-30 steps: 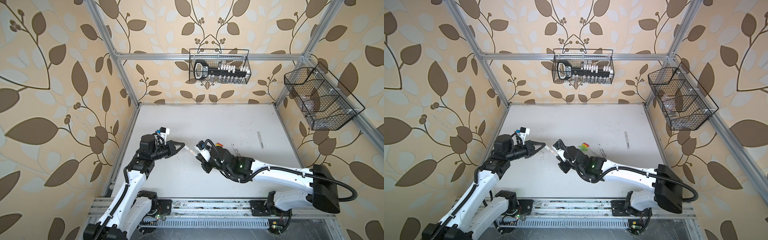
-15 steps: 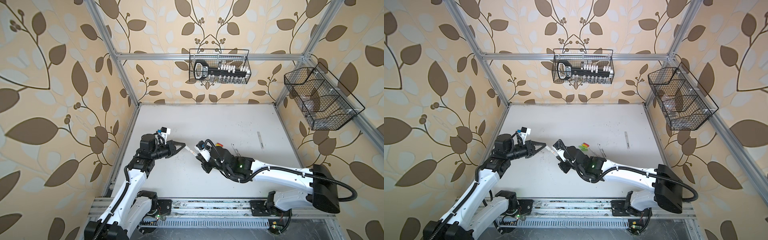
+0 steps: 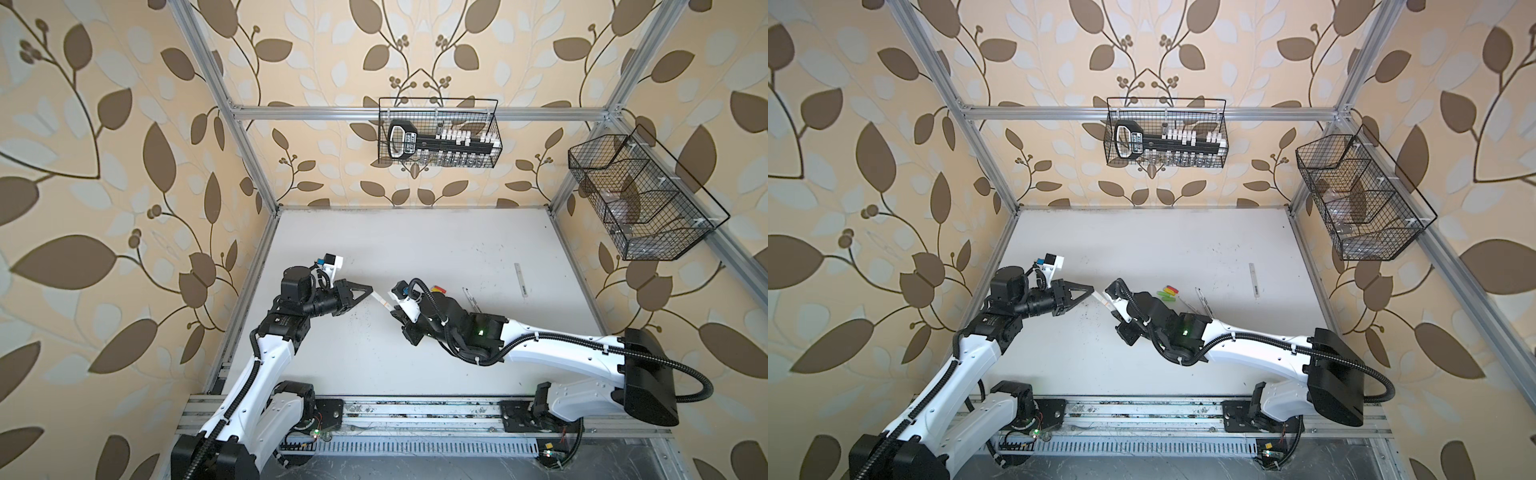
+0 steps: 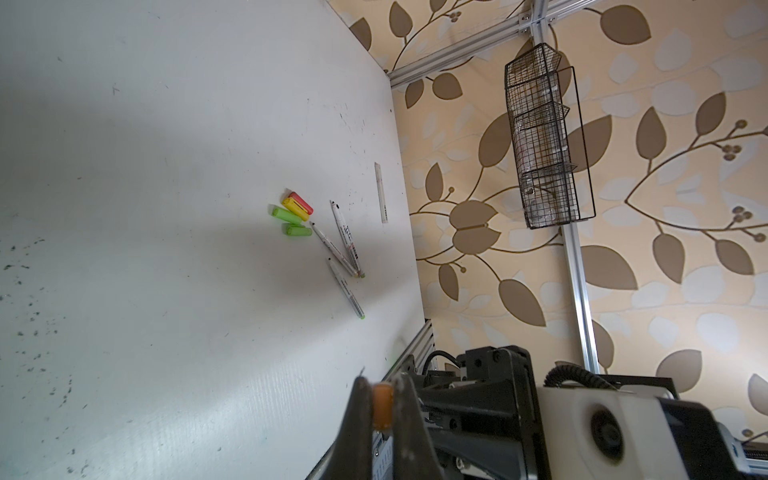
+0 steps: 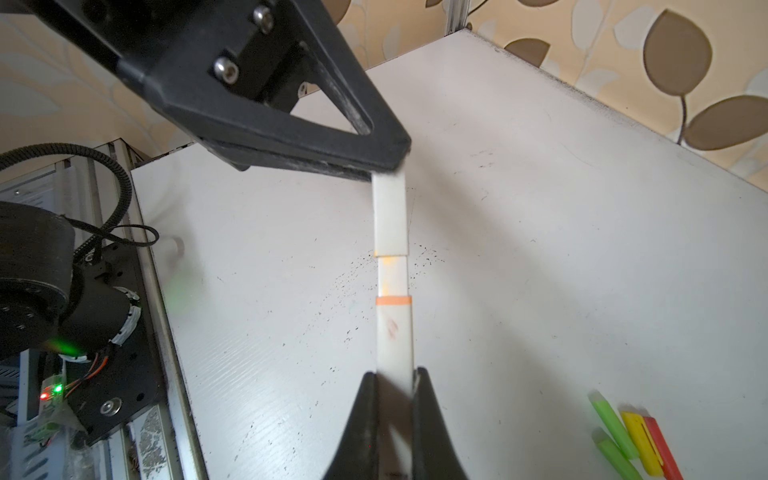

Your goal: Insert the pens into the pen caps

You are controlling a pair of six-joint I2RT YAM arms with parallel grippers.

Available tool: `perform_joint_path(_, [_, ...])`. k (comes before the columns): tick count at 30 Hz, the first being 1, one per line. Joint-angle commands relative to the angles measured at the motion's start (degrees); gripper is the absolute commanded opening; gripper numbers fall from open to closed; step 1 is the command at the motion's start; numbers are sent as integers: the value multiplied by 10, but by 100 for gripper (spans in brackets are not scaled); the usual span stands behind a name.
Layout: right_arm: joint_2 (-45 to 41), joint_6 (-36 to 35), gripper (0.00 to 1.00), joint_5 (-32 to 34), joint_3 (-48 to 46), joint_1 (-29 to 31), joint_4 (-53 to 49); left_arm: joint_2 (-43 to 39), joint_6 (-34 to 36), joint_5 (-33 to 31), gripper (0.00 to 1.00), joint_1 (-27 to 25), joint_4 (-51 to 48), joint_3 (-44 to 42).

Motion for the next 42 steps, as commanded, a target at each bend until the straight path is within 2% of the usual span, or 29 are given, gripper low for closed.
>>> perform_joint_path(1, [9, -12, 10, 10, 22, 2, 14, 1, -8, 36, 0, 2, 29, -5])
perform_joint_path(16, [15, -17, 10, -1, 32, 2, 11, 0, 30, 53, 0, 2, -8, 10])
perform_joint_path(22, [9, -16, 10, -4, 31, 0, 12, -13, 30, 56, 0, 0, 5, 3])
perform_joint_path(33, [3, -10, 10, -32, 34, -6, 11, -21, 54, 39, 0, -30, -3, 2])
perform_joint_path(42, [-1, -14, 10, -25, 32, -7, 12, -7, 55, 41, 0, -56, -4, 5])
